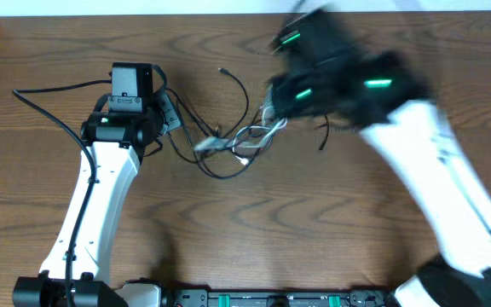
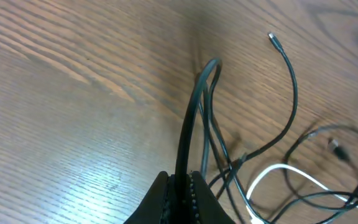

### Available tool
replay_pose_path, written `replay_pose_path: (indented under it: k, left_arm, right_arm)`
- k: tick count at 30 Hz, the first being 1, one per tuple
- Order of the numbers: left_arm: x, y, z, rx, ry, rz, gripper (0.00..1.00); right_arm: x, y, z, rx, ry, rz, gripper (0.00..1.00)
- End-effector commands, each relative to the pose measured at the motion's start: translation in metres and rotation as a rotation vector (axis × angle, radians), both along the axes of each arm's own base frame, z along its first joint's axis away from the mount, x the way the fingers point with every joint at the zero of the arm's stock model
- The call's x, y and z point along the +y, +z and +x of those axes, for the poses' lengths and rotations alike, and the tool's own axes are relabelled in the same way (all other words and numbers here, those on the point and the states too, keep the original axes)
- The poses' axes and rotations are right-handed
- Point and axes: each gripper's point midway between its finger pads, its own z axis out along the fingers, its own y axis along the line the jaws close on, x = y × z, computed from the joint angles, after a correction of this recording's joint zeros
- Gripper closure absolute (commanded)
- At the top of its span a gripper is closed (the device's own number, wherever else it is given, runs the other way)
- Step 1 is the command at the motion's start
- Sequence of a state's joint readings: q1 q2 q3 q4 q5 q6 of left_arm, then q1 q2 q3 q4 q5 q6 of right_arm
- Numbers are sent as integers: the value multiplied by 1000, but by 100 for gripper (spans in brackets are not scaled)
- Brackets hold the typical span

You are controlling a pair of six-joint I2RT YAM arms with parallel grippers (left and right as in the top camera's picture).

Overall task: Untangle cables
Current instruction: 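Pull the white cable up and right out of the tangle with the right gripper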

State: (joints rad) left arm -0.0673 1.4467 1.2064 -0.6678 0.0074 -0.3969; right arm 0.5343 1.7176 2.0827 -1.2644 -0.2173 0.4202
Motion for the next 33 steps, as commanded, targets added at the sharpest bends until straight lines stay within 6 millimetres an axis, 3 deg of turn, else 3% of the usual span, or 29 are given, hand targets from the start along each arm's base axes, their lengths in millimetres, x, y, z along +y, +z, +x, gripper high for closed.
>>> replay_pose_path:
  k: [1, 9, 17, 23, 27, 33]
  left_arm:
    - [10, 1, 1, 0, 38, 34, 92]
    - [11, 1, 1, 0, 42, 41, 92]
    - [14, 0, 1, 2, 52, 56, 92]
    - [14, -1, 2, 6, 52, 56, 93]
    - [14, -3, 2, 12, 52, 57, 93]
    - [14, -10, 3, 30, 51, 59, 92]
  right_arm:
    - [-46, 35, 17, -96, -80, 27, 99]
    - [-146, 88, 56, -248, -305, 144, 99]
    - [-243, 135, 74, -437, -533, 128, 99]
    - [-330, 176, 55, -581, -764, 35, 99]
    - [-375, 196, 35, -652, -880, -35, 99]
    - [-424, 200, 15, -673, -1002, -136, 99]
